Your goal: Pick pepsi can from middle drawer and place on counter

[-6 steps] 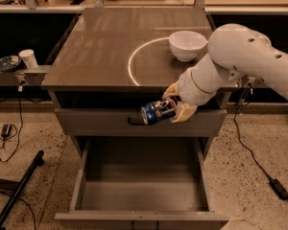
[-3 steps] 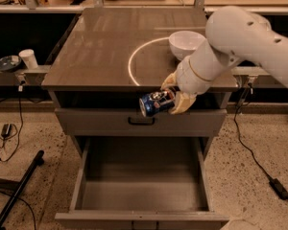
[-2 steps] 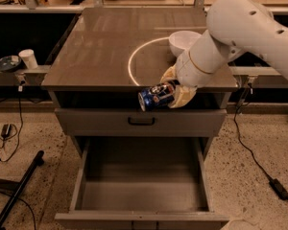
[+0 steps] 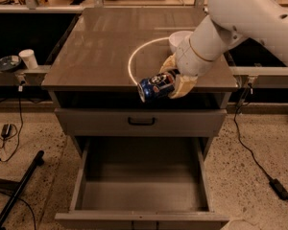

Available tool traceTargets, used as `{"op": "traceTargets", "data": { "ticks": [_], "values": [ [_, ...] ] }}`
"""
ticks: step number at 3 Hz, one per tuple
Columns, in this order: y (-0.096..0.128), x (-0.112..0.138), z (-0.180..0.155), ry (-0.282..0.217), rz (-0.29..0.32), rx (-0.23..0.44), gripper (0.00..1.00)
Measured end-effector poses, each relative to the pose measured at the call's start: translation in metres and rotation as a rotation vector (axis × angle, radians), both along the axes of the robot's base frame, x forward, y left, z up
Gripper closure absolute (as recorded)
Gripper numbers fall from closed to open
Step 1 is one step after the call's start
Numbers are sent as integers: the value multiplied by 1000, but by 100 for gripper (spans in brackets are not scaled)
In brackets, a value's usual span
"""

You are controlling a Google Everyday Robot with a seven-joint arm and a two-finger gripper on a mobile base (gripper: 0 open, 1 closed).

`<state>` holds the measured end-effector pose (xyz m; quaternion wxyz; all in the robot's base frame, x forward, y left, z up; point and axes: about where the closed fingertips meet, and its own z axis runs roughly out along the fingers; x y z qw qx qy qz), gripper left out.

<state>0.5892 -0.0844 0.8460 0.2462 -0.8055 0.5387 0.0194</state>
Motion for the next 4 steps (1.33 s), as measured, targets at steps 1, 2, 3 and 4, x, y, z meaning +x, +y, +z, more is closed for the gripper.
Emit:
{"op": "traceTargets", "data": {
  "ticks": [1, 2, 3, 4],
  "values": [
    [-20, 9, -49, 4, 30, -57, 100],
    [-19, 4, -40, 4, 30, -57, 100],
    [-20, 1, -39, 5, 29, -62, 100],
    [-20, 1, -39, 5, 29, -62, 100]
  ]
}}
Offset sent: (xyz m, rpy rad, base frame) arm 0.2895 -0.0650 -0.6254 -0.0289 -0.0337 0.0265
